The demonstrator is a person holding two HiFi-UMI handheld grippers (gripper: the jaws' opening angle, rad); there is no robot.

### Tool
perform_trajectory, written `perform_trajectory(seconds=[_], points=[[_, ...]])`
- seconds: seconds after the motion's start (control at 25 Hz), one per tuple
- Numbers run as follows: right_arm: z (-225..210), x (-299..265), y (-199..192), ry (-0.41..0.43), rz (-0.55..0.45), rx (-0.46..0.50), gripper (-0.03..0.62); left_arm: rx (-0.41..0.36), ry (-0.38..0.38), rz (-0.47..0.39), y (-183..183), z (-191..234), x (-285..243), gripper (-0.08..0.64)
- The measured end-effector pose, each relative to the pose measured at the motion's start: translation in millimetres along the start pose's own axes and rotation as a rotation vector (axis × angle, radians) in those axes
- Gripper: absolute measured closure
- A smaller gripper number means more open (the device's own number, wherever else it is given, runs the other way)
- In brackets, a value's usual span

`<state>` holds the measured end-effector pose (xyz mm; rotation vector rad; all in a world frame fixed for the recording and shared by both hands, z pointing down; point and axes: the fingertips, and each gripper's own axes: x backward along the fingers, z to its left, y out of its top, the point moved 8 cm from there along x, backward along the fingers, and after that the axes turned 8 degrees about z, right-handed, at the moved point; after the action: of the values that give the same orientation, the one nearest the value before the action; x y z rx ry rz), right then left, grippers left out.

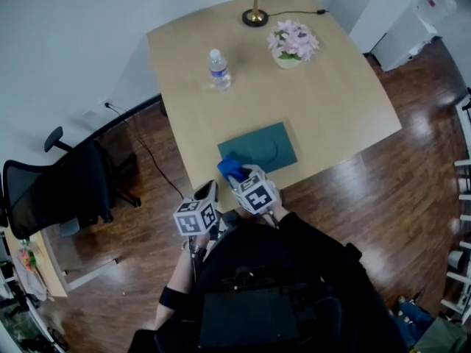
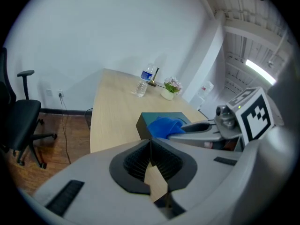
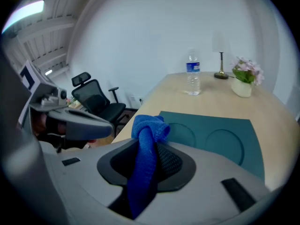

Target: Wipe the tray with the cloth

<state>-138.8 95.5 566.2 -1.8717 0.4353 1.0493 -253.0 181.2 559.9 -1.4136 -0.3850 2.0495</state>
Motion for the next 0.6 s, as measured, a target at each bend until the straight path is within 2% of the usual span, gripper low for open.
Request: perform_trajectory(seconds=[0.12, 0.24, 0.44, 0.6], points=[[8.7, -14.7, -5.0, -0.006, 0.043, 0.05, 0.489, -0.001, -0.005, 0.001, -1.8, -1.7, 0.1, 0.558], [8.0, -13.7, -6.1, -0.004, 0.044, 0.057, 0.488, -0.009, -0.005, 0.008, -2.6, -5.3, -0.8, 0.558], [-9.3, 1.5, -13.8, -0.018, 0.036, 0.016, 0.489, -0.016, -0.006, 0.018, -0.2, -14.3, -5.2, 0.558], [-44.2, 22.2, -30.4, -0.073, 0.025, -0.049, 0.489, -0.034, -0.01, 0.029, 2.9, -24.0, -10.9, 0.558]])
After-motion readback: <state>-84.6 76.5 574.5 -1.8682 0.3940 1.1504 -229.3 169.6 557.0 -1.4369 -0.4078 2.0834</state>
